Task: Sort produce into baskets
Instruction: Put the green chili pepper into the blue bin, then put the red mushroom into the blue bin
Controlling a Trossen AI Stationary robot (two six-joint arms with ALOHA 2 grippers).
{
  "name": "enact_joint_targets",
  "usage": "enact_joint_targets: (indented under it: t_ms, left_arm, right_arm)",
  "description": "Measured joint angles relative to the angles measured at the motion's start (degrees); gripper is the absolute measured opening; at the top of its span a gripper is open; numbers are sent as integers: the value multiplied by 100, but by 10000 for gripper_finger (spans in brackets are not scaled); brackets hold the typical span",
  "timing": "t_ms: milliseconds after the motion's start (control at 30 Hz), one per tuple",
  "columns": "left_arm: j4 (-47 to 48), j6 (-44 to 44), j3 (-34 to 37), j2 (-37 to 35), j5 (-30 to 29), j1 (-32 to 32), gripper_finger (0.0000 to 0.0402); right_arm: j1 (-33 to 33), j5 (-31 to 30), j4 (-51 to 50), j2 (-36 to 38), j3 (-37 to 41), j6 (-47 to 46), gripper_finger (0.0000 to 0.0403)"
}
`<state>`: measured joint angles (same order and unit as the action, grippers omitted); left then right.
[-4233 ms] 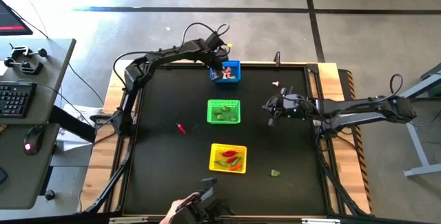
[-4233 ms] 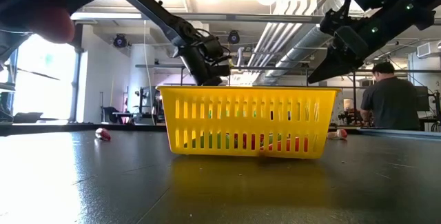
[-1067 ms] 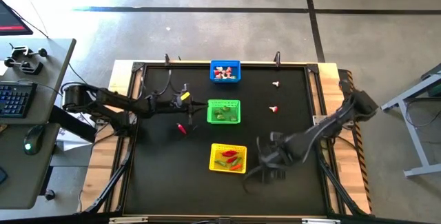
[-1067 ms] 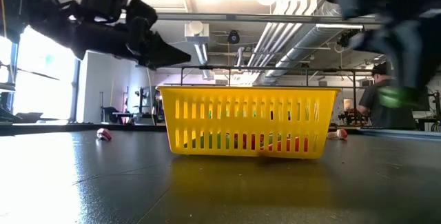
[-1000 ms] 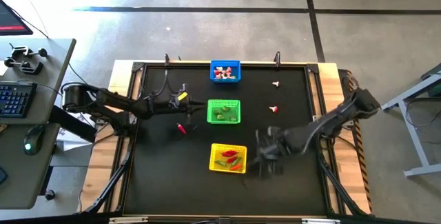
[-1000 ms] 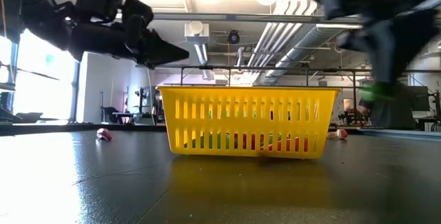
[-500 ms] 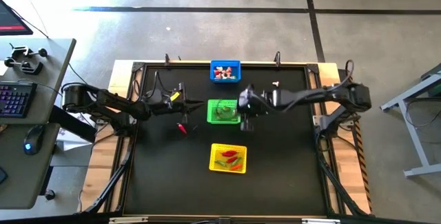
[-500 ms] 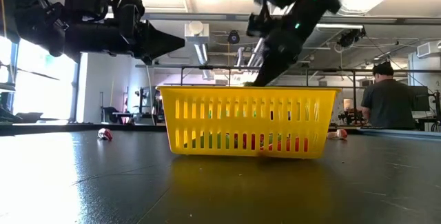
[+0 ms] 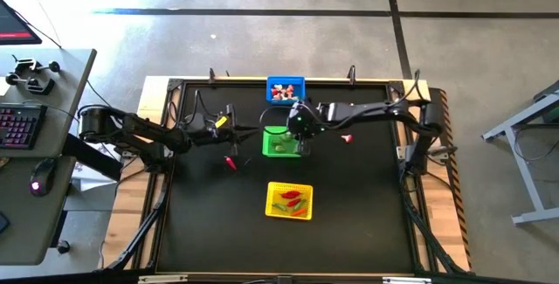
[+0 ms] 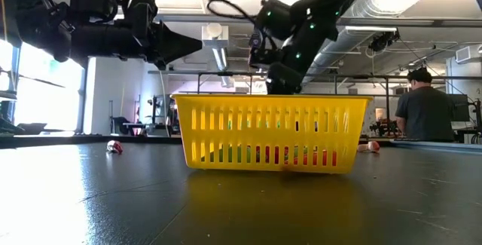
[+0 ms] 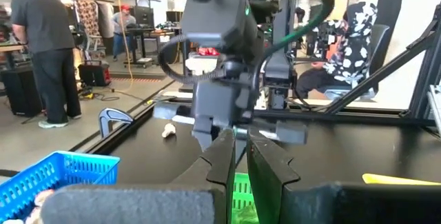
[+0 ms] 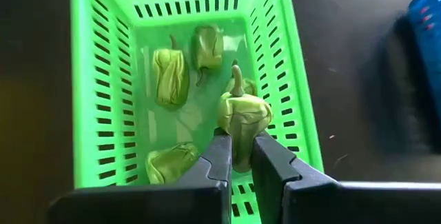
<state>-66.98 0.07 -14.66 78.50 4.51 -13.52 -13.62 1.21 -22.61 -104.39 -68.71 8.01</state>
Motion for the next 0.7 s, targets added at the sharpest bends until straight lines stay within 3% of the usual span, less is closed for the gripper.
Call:
enact_joint_targets:
  t_ms: [200, 533, 633, 700]
  left_arm:
    - [11, 101, 0, 0, -89, 0, 23]
    - [26, 59, 0, 0, -92, 0, 23]
    - [30, 59, 0, 0, -92, 0, 23]
    - [31, 59, 0, 0, -92, -2, 23]
  right_arm:
    - [-64, 59, -381, -319, -272, -46, 47]
    - [236, -192, -418, -318, -702, 105, 171]
    - [358, -449, -417, -258, -736, 120, 167]
    - [443, -778, -269, -106, -642, 99, 136]
